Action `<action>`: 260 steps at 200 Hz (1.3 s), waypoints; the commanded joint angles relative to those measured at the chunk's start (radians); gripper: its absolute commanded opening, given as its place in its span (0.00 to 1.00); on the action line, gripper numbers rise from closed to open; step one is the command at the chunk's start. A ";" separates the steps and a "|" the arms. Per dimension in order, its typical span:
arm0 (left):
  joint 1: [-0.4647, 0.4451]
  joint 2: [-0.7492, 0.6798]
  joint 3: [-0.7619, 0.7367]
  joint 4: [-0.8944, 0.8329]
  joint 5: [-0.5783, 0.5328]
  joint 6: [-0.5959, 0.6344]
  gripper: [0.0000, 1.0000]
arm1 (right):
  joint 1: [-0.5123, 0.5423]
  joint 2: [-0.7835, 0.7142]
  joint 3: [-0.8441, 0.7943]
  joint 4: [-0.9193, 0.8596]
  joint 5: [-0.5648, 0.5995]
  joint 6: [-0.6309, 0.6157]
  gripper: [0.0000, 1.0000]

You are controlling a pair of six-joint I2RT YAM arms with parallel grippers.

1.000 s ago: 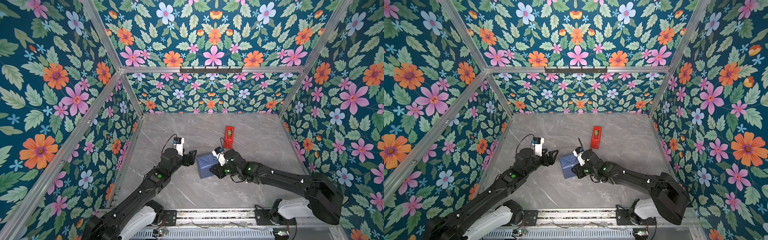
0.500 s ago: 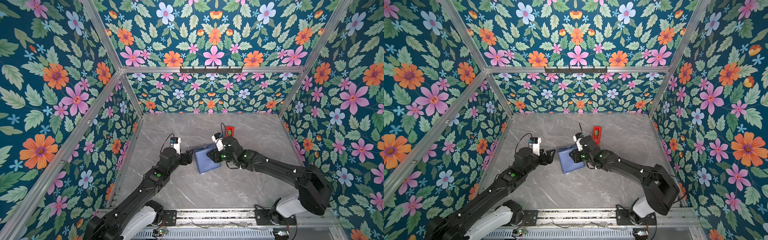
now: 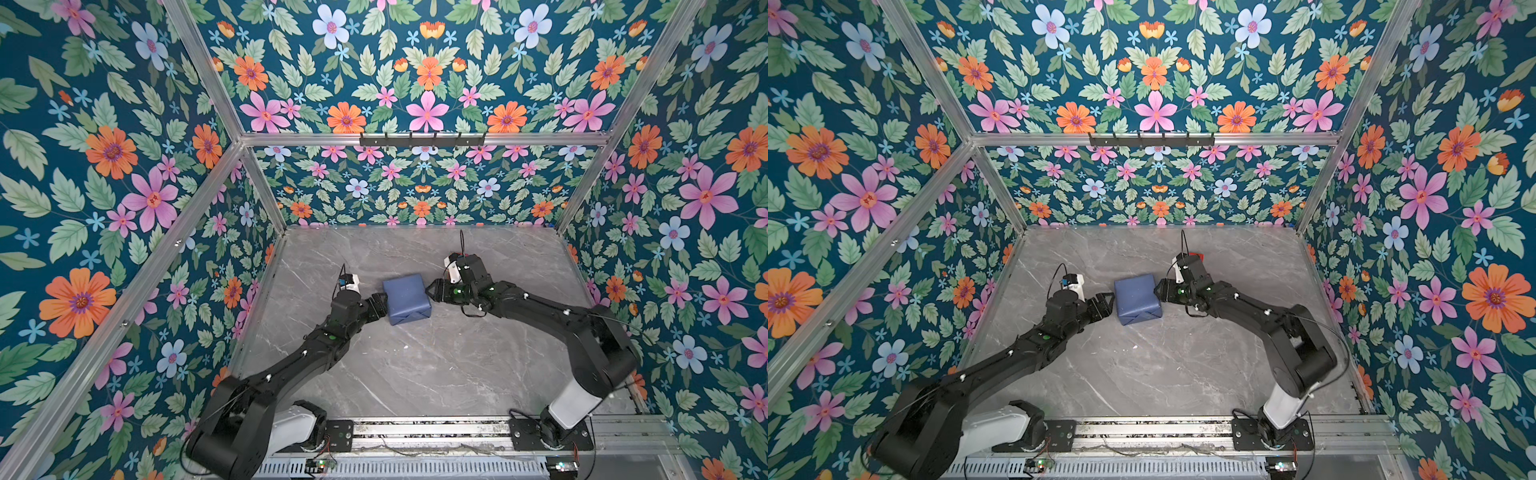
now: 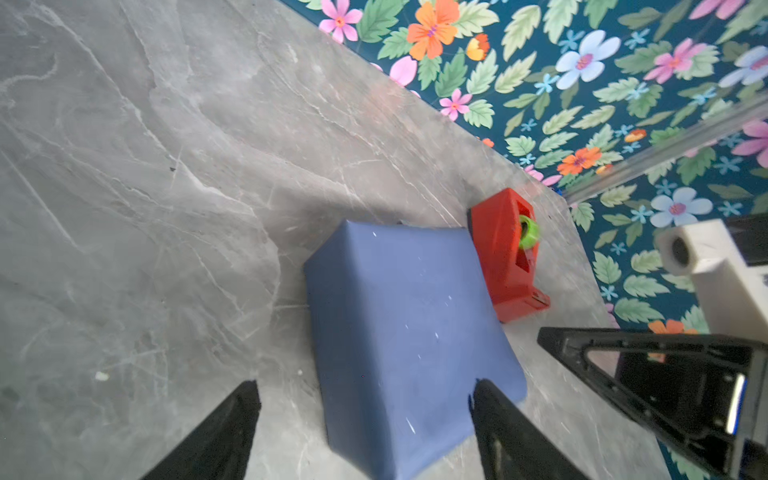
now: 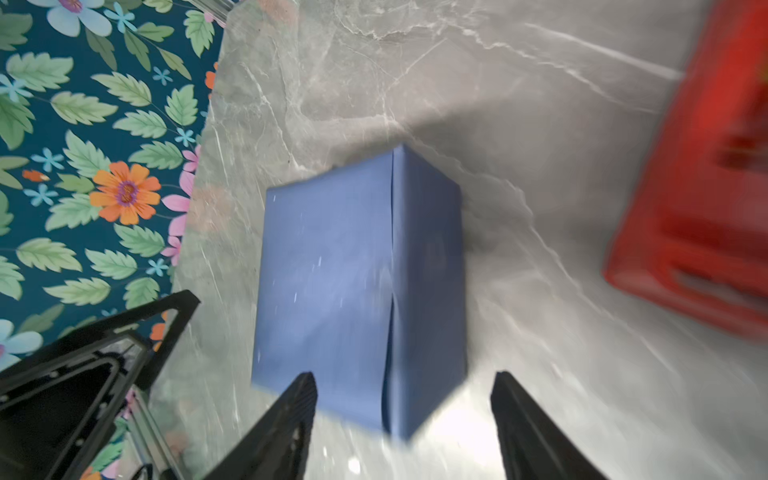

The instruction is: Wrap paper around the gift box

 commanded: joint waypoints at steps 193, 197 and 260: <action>0.012 -0.280 -0.139 0.052 -0.533 0.448 0.99 | -0.104 -0.659 -0.313 -0.318 0.640 -0.306 0.99; 0.020 -0.295 -0.156 0.073 -0.557 0.469 1.00 | -0.131 -0.670 -0.324 -0.311 0.640 -0.309 0.99; 0.239 -0.225 -0.276 0.315 -0.509 0.616 1.00 | -0.427 -0.694 -0.625 0.091 0.600 -0.392 0.99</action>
